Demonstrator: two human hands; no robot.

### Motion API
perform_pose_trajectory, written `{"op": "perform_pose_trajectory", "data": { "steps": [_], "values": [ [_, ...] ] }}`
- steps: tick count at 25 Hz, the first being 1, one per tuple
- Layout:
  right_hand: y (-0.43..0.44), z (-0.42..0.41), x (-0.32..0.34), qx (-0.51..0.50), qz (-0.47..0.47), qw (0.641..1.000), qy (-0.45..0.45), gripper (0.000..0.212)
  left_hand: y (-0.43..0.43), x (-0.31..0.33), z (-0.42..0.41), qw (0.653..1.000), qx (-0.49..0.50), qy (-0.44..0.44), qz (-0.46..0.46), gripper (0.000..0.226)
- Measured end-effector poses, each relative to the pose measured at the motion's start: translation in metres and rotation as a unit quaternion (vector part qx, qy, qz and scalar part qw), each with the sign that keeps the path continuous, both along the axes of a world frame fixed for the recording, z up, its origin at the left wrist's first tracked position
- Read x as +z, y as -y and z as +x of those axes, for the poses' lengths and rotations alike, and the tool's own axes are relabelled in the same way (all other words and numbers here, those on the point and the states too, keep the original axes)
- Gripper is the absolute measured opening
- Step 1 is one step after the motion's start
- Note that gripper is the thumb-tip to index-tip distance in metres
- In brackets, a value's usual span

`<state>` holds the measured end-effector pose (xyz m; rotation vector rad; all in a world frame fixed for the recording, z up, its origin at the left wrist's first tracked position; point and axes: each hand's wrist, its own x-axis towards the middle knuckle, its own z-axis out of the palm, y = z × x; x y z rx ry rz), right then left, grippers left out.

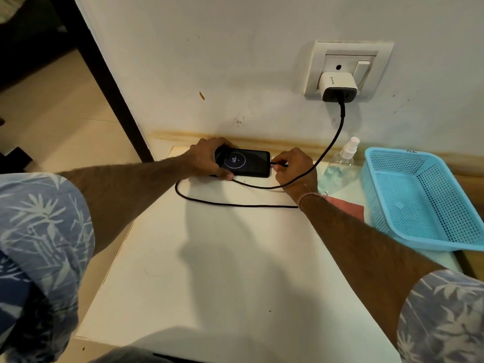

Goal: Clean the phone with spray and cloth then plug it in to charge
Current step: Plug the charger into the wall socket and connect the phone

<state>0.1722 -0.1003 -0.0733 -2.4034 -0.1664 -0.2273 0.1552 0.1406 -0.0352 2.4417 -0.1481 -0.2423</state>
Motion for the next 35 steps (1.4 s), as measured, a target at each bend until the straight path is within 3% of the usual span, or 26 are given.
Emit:
{"op": "perform_pose_trajectory", "data": {
  "steps": [9,32,35],
  "values": [
    [0.003,0.002,-0.002,-0.003,0.026,1.0,0.01,0.013,-0.005,-0.011,0.001,0.998,0.02,0.001,-0.066,0.083],
    [0.005,0.0,-0.001,0.005,0.026,1.0,-0.008,0.017,-0.003,-0.013,0.004,0.999,0.02,0.008,-0.023,0.081],
    [0.008,-0.011,0.0,0.027,-0.061,0.997,-0.027,0.03,-0.004,-0.01,-0.002,1.0,0.008,0.003,0.021,0.095]
  ]
}}
